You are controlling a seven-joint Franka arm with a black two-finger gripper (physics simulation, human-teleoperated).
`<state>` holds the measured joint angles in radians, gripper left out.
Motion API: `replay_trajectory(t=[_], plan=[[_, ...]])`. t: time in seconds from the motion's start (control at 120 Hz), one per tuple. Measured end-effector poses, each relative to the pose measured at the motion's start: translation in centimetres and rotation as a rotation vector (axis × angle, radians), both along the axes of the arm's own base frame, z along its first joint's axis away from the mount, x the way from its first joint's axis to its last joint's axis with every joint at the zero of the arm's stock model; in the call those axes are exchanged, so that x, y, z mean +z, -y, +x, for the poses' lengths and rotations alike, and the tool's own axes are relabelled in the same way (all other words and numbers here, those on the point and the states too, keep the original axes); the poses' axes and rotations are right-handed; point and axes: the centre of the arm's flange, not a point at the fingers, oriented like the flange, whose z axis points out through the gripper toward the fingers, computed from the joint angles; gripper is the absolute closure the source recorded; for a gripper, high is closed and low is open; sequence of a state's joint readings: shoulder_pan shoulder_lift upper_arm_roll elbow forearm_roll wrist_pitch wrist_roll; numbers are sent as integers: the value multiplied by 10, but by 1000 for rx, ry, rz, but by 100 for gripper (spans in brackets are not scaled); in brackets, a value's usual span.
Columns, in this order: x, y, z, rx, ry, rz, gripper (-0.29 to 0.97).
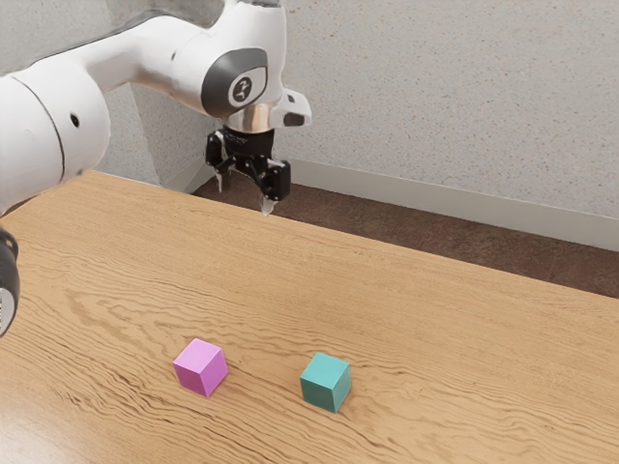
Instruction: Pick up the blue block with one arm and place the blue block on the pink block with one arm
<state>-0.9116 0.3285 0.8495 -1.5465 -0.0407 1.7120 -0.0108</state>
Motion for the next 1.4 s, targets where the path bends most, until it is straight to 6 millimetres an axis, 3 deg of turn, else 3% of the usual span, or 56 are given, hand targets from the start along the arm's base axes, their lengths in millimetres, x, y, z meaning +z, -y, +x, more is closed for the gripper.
replay_trajectory(t=[0.225, 0.308, 0.467, 0.617, 0.817, 1.142, 1.267, 1.4], plan=[[-77, -17, -7, 128, 8, -138, 0], [-100, -12, -11, 163, 17, -176, 0], [-141, 14, -8, 192, 35, -221, 0], [-178, 55, -6, 180, 35, -241, 0], [-201, 102, -17, 151, 29, -244, 0], [-252, 138, -41, 157, -28, -205, 0], [-257, 144, -42, 162, -32, -205, 0], [-251, 135, -38, 178, -19, -199, 0]])
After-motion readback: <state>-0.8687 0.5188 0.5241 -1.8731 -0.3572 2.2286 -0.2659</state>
